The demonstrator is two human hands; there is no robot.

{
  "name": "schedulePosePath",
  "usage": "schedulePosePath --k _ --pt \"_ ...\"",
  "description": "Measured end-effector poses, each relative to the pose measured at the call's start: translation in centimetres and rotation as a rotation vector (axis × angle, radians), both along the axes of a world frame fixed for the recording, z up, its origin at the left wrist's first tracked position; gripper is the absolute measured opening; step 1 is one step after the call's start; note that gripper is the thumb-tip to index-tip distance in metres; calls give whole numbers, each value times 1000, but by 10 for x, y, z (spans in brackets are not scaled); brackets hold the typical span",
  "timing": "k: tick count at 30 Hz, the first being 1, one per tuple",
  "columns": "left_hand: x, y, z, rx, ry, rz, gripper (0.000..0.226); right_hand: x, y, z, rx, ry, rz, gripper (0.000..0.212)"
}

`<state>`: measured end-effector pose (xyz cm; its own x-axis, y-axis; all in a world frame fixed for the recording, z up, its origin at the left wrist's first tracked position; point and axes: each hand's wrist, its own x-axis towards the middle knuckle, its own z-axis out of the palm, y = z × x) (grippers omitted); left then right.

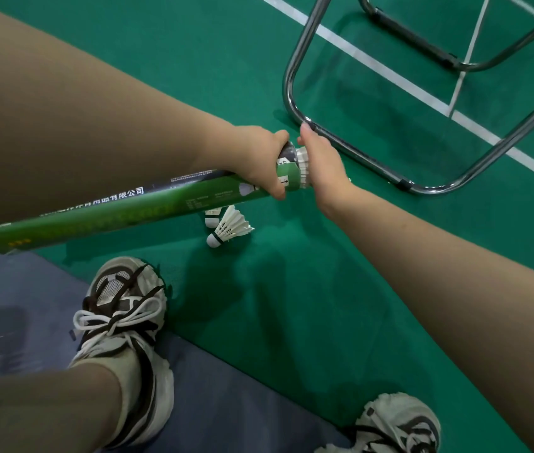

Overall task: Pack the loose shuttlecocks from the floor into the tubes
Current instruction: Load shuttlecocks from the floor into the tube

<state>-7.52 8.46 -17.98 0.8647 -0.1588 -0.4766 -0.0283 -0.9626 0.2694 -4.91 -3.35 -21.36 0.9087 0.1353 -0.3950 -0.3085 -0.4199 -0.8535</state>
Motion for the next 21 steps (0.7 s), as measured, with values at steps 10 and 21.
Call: schedulePosePath --k 10,21 --pt "3 7 4 -40 -66 47 76 0 13 9 147 172 98 50" --pt "-5 11 6 -16 -49 -45 63 5 -24 19 328 637 497 47"
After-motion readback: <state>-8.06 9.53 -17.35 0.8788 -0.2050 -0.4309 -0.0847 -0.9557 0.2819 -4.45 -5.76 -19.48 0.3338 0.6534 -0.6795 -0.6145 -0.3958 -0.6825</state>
